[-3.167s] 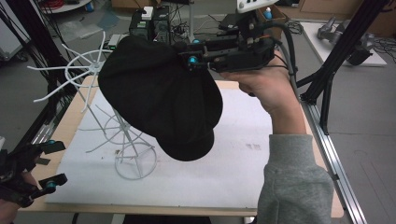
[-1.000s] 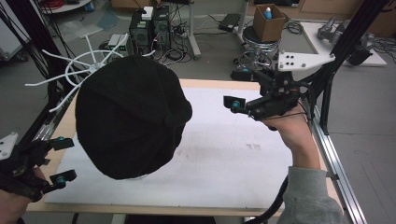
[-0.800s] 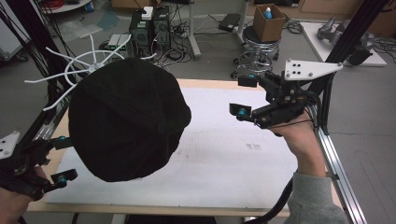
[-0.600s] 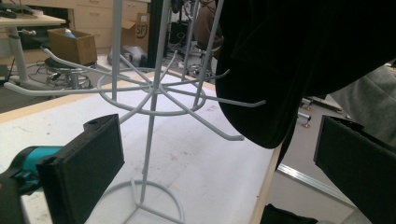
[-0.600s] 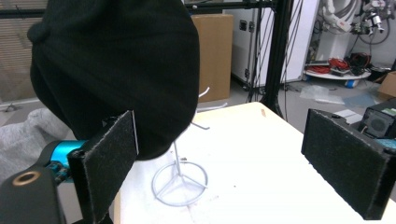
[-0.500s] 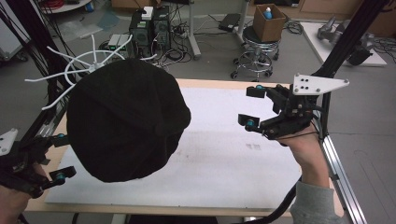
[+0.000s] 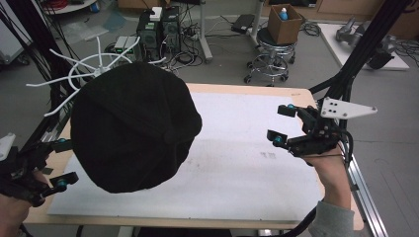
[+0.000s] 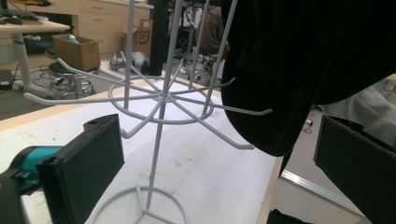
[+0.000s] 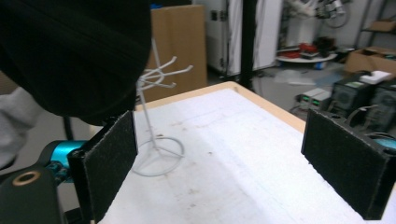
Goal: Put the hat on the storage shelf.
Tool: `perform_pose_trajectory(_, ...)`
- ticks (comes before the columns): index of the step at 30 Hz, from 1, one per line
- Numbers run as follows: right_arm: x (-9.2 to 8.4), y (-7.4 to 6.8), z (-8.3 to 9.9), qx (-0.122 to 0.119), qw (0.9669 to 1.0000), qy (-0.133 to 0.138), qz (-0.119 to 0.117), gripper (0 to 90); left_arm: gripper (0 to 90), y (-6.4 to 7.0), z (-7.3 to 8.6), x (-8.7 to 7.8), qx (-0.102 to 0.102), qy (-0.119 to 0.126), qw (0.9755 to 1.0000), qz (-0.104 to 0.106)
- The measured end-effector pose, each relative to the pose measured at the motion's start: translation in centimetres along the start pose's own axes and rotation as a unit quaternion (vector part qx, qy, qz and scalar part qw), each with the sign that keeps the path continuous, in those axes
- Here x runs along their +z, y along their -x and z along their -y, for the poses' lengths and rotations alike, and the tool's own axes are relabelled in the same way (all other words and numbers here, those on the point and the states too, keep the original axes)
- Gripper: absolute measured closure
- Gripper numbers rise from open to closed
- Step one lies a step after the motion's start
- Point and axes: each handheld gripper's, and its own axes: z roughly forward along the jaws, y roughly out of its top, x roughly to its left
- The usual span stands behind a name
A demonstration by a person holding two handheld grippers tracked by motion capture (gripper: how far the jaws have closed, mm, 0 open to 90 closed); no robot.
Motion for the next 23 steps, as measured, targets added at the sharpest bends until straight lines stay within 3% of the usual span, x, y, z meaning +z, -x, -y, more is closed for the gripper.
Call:
perform_pose_trajectory(8,-2.3,0.8,2.2,0.021,0.9992,0.022,0.027,9.9,1.9,0.0,0.0,-0.2,0.000,0.002,1.0000,-0.003)
perform_pose_trajectory(12,-3.1,0.4,3.3,0.019,0.9986,0.025,0.043,9.9,1.8,0.0,0.0,-0.3,0.000,0.003,1.0000,-0.005)
perform_pose_trajectory(14,-3.2,0.4,4.0,0.015,0.9976,0.026,0.062,9.9,1.9,-0.1,0.0,-0.3,0.000,0.000,1.0000,-0.008)
perform_pose_trajectory(17,-3.4,0.4,5.2,0.025,0.9968,0.038,0.065,9.9,1.9,-0.2,0.0,-0.5,-0.001,0.001,0.9999,-0.012)
perform_pose_trajectory(21,-3.7,0.7,5.8,0.040,0.9957,0.034,0.077,9.8,1.9,-0.3,0.0,-0.7,-0.002,0.003,0.9998,-0.018)
perform_pose_trajectory(23,-4.0,0.6,5.9,0.040,0.9958,0.047,0.067,9.9,1.9,-0.2,-0.1,-0.7,-0.001,0.003,0.9998,-0.019)
